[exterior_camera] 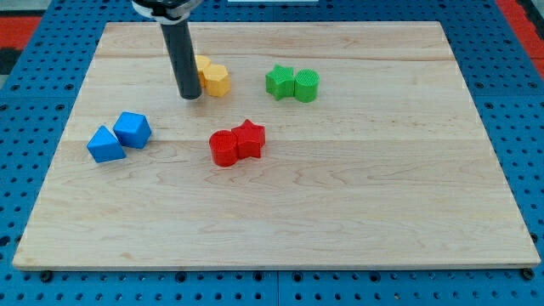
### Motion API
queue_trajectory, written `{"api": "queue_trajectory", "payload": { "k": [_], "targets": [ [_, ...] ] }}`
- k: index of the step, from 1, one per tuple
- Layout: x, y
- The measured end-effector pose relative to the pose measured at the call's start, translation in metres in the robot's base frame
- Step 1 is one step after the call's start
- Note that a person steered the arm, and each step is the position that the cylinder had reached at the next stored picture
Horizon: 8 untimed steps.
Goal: Push the green circle with the green star towards the right center of the board
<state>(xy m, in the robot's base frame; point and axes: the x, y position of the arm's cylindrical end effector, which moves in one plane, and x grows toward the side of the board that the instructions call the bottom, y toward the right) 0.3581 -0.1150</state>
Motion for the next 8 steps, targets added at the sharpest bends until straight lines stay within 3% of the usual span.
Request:
{"api": "queue_trajectory", "payload": {
  "k": [4, 6, 8],
  "targets": [
    [0.004, 0.039],
    [0.011, 0.089],
    [-0.003, 0.09]
  ]
}}
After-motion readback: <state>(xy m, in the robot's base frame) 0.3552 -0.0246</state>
